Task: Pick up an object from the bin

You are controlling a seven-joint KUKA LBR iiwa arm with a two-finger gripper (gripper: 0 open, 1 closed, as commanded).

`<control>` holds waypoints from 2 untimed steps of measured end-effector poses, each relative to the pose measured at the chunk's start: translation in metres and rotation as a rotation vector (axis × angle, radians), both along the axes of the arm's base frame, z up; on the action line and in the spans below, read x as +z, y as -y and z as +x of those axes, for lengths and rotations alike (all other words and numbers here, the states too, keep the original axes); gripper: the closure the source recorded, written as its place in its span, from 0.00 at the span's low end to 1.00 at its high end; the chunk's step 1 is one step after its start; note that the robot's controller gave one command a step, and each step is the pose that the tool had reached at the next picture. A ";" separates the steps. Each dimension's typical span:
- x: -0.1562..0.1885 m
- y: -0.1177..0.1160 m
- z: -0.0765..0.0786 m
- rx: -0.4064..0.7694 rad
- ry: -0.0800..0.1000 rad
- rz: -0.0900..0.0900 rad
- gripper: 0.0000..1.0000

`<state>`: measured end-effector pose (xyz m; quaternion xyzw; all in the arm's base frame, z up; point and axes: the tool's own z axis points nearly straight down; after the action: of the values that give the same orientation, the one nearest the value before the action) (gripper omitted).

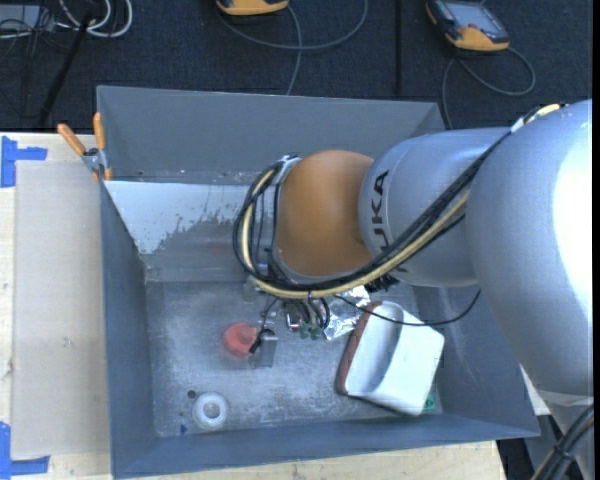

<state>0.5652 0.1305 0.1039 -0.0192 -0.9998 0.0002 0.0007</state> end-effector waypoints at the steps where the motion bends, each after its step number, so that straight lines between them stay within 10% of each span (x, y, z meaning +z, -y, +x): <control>1: -0.037 0.002 0.001 0.033 -0.004 -0.001 0.00; 2: -0.037 0.002 0.001 0.030 -0.005 -0.001 0.00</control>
Offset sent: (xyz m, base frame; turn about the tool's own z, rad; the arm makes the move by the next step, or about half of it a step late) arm 0.0026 -0.0026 -0.0339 -0.0319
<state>0.5665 0.1282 0.0665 -0.0042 -1.0000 0.0007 0.0031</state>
